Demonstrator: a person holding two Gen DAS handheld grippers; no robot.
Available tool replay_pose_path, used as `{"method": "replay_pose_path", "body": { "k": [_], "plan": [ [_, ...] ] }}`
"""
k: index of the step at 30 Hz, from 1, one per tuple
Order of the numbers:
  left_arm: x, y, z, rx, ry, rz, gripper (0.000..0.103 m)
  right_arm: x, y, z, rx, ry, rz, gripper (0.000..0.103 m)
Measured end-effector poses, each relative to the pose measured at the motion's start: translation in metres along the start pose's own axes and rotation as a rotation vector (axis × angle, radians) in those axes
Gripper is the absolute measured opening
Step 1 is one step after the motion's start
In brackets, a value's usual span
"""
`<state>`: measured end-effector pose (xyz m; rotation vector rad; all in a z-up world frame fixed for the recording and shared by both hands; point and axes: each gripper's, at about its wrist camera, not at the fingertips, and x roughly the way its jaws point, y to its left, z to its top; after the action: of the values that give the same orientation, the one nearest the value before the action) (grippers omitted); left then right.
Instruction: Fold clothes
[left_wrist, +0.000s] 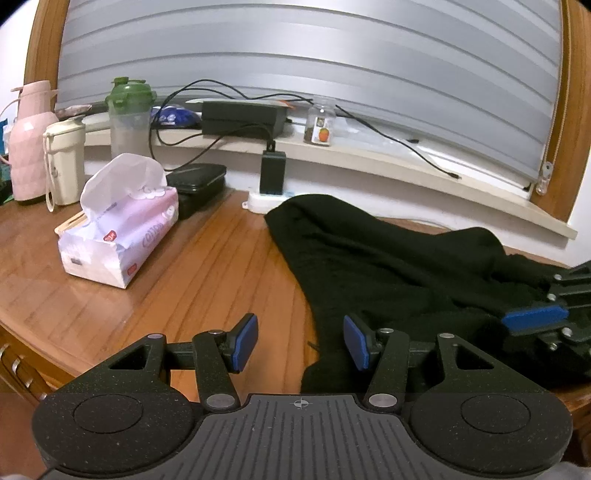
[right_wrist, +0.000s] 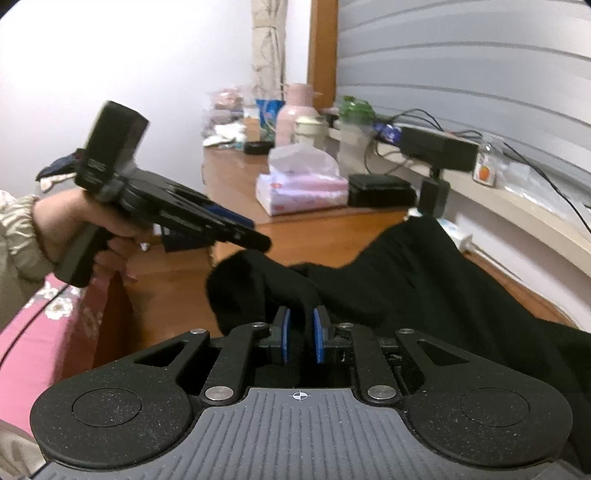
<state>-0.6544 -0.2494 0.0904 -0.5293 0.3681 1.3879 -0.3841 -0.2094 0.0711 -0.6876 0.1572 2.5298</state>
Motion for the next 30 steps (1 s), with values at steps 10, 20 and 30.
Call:
{"method": "replay_pose_path", "body": {
  "k": [10, 20, 30],
  "plan": [
    [0.000, 0.002, -0.002, -0.009, -0.001, 0.001, 0.057, 0.013, 0.023, -0.001, -0.049, 0.034, 0.041, 0.034],
    [0.004, 0.000, 0.009, 0.003, -0.009, -0.001, 0.057, 0.054, 0.007, -0.002, 0.006, 0.076, 0.080, 0.003],
    [0.002, -0.010, 0.030, 0.035, -0.043, 0.003, 0.057, 0.006, 0.035, 0.021, 0.021, -0.046, 0.206, 0.003]
  ]
}}
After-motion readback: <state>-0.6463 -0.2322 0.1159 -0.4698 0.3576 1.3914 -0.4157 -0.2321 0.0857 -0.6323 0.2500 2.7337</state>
